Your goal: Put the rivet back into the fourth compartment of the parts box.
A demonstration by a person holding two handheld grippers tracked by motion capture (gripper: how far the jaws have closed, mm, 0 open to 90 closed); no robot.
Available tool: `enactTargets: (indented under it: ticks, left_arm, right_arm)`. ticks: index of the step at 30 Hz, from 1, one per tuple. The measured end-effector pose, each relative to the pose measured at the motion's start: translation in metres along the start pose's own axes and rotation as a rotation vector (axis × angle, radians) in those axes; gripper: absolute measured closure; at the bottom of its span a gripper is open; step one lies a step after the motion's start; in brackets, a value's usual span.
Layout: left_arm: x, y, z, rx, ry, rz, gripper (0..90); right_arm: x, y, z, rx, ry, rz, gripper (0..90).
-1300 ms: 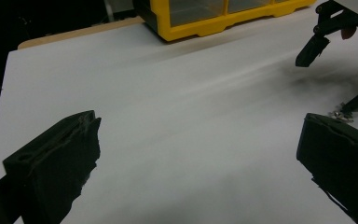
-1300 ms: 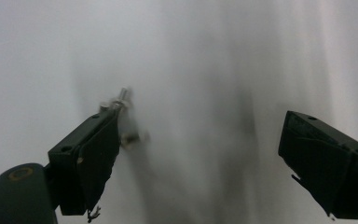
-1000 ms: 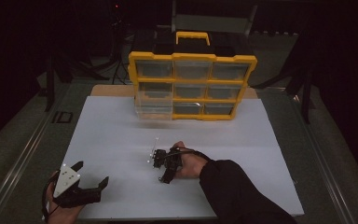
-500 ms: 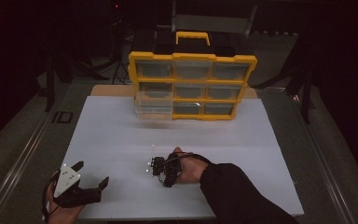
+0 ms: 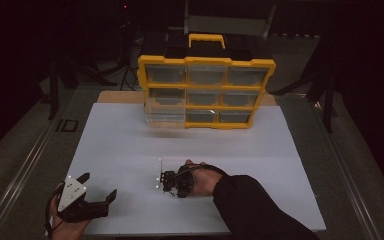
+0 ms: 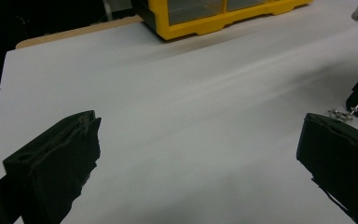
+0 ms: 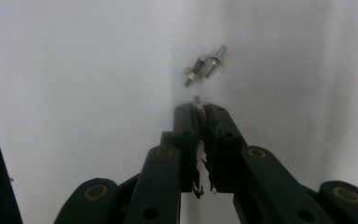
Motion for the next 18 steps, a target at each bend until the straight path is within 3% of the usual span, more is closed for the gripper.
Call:
enactTargets:
  ticks: [18]
  left_arm:
    - [0.000, 0.000, 0.000, -0.001, 0.000, -0.001, 0.0]
  right_arm:
    - [0.019, -0.009, 0.047, 0.148, -0.026, -0.055, 83.2]
Point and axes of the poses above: each handheld gripper's, and its own axes: z roughly backward along the jaws, y roughly out of its top, x roughly to its right, the point moved 9 cm from there along -z, roughly forward along the jaws, and after that the axes turned 13 degrees about y, right-handed, at the moved point
